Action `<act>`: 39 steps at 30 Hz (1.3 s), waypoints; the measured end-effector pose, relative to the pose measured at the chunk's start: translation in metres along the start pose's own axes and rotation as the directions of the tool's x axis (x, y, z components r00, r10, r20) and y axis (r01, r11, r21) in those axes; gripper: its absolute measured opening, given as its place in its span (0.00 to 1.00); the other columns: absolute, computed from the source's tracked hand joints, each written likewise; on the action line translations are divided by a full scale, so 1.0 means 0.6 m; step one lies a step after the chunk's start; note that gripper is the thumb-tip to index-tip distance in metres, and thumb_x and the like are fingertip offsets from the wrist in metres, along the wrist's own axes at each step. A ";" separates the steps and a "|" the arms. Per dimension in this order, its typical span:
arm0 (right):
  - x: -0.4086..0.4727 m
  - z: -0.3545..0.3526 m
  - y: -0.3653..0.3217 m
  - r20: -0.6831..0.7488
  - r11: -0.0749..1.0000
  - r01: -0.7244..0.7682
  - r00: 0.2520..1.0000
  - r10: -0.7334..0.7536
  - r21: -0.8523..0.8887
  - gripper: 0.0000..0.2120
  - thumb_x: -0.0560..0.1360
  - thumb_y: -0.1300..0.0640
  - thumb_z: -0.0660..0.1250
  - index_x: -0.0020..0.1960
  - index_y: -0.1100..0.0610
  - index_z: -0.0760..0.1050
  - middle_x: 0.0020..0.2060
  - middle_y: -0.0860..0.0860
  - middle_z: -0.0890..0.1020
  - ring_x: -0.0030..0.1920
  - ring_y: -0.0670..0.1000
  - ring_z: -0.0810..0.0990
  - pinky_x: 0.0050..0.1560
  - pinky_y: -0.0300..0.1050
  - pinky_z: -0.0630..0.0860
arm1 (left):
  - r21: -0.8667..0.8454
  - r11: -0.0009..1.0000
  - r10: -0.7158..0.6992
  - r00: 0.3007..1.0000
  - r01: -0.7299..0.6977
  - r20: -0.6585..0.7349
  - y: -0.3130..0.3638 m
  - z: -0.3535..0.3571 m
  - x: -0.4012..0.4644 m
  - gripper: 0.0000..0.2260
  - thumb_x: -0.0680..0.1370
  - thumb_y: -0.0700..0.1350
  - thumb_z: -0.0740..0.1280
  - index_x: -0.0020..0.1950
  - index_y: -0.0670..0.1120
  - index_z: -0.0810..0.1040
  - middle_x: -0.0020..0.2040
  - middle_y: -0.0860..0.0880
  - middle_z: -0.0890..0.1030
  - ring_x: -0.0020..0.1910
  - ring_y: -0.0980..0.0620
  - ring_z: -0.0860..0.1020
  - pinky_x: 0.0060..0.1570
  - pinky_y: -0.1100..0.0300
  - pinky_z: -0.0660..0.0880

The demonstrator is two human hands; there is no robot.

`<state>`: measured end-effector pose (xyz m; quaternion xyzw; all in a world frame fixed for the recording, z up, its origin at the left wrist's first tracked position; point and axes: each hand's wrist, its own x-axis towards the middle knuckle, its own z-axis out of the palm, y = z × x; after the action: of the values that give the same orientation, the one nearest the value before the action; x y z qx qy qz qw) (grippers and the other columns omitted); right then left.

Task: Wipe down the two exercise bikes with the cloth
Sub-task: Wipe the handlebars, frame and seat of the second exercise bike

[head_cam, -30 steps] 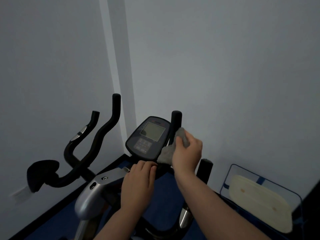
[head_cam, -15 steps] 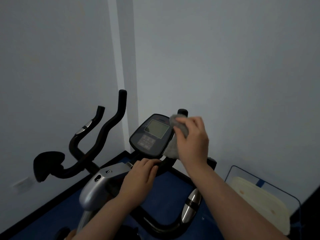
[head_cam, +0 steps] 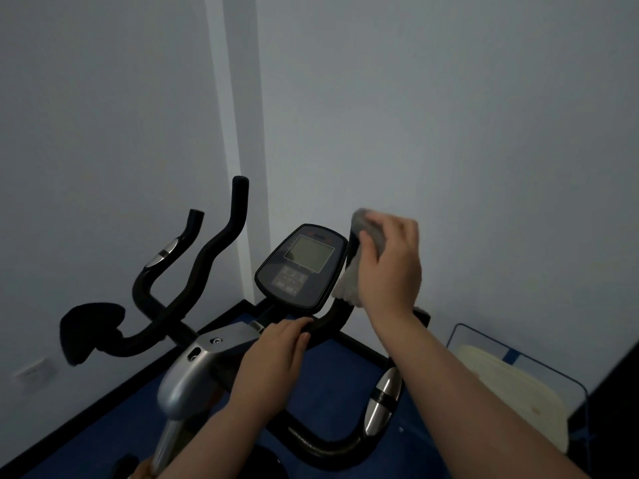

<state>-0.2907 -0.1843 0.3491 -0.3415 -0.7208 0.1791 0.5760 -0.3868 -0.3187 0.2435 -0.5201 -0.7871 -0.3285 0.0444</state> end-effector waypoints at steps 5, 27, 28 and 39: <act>-0.001 0.037 0.005 0.066 0.933 -0.315 0.949 0.308 0.173 0.19 0.81 0.57 0.61 0.72 0.51 0.69 0.64 0.48 0.73 0.58 0.44 0.72 0.45 0.17 0.59 | 0.009 1.000 -0.008 1.000 0.008 -0.008 0.002 -0.001 0.000 0.15 0.82 0.52 0.56 0.68 0.55 0.71 0.56 0.59 0.76 0.53 0.61 0.71 0.46 0.69 0.63; -0.017 0.019 0.029 0.071 0.902 -0.367 0.930 0.360 0.229 0.11 0.79 0.60 0.64 0.60 0.60 0.77 0.56 0.54 0.73 0.45 0.36 0.72 0.50 0.20 0.63 | -0.001 1.000 -0.006 1.000 0.006 0.004 0.003 -0.002 0.002 0.15 0.82 0.53 0.55 0.67 0.56 0.71 0.55 0.61 0.75 0.52 0.62 0.70 0.46 0.67 0.65; 0.001 0.016 0.015 0.010 0.934 -0.271 0.961 0.277 0.233 0.12 0.78 0.60 0.65 0.61 0.58 0.77 0.55 0.51 0.72 0.45 0.33 0.71 0.48 0.17 0.61 | -0.001 1.000 -0.007 1.000 0.007 0.003 0.004 -0.002 0.003 0.15 0.82 0.53 0.55 0.67 0.56 0.71 0.55 0.60 0.75 0.53 0.62 0.71 0.47 0.67 0.65; -0.098 -0.013 0.037 0.441 0.994 -0.031 0.895 0.074 -0.103 0.08 0.80 0.54 0.62 0.56 0.51 0.78 0.50 0.45 0.70 0.45 0.45 0.75 0.39 0.30 0.68 | -0.030 0.999 -0.013 1.000 0.013 0.024 0.004 -0.005 0.001 0.16 0.82 0.53 0.55 0.67 0.55 0.72 0.55 0.60 0.76 0.52 0.62 0.70 0.47 0.64 0.67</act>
<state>-0.2707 -0.2107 0.2951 -0.3374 -0.8312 0.2338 0.3749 -0.3859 -0.3196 0.2469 -0.5195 -0.7859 -0.3345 0.0250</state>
